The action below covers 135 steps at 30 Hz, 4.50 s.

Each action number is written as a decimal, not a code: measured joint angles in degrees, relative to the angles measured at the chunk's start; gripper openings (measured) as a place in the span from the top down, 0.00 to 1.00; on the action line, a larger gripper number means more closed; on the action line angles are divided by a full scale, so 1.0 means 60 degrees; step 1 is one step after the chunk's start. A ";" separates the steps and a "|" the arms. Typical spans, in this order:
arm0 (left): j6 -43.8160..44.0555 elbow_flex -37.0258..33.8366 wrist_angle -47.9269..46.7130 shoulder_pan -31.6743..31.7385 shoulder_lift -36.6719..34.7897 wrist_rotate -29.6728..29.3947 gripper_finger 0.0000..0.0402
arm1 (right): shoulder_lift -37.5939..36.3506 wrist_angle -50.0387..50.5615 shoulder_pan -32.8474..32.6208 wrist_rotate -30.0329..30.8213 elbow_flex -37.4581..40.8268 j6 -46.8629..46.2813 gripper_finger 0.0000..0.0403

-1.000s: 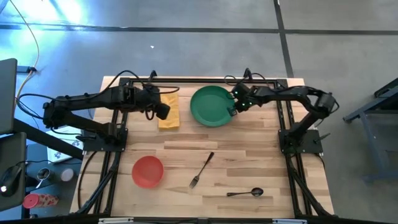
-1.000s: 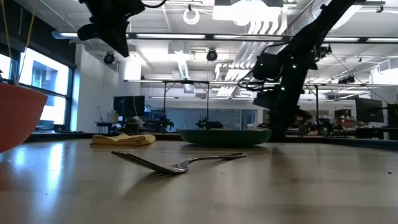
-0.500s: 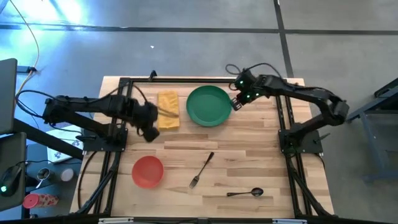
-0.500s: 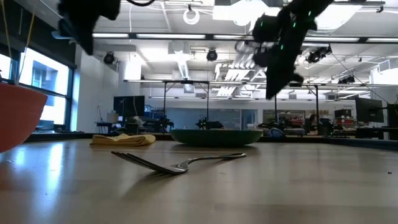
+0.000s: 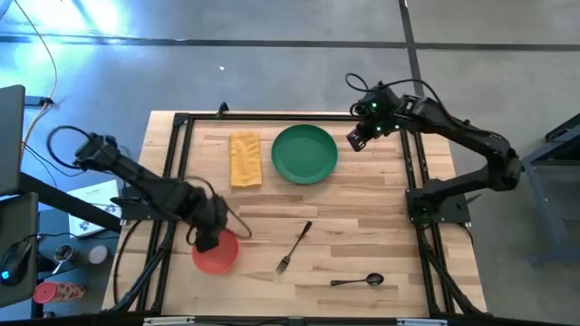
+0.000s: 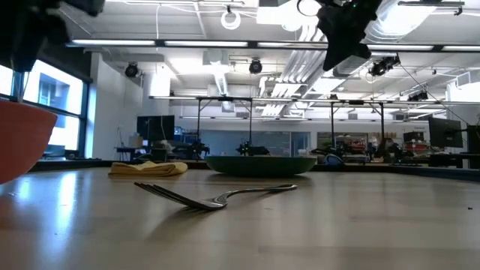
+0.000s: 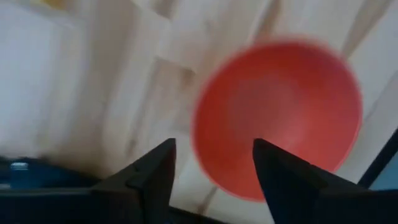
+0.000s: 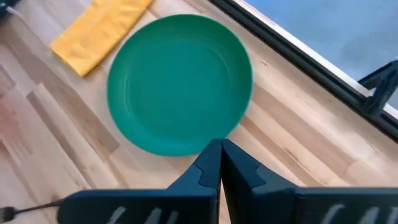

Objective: Set table place
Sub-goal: Put the orange bowl on the green plate

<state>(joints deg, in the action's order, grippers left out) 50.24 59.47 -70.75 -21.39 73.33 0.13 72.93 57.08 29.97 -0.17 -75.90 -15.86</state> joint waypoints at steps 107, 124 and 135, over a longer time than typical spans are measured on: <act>-0.2259 0.2505 0.3922 0.4805 0.0798 -0.9342 1.00 | 0.6674 0.0219 -0.3303 0.3517 -0.7959 0.1883 0.95; -0.6527 0.5668 0.4946 0.3802 0.0760 -0.9258 0.51 | 0.6656 0.1682 -0.2195 0.2520 -0.7930 0.2777 1.00; -0.3936 0.7261 0.0116 0.2606 0.0774 -0.9039 0.47 | 0.7149 0.2132 0.1217 0.0011 -0.7956 0.3998 1.00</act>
<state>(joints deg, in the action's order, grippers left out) 26.62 103.04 -70.05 -5.75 77.97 -54.10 115.82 69.87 37.28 -0.10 -123.63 8.13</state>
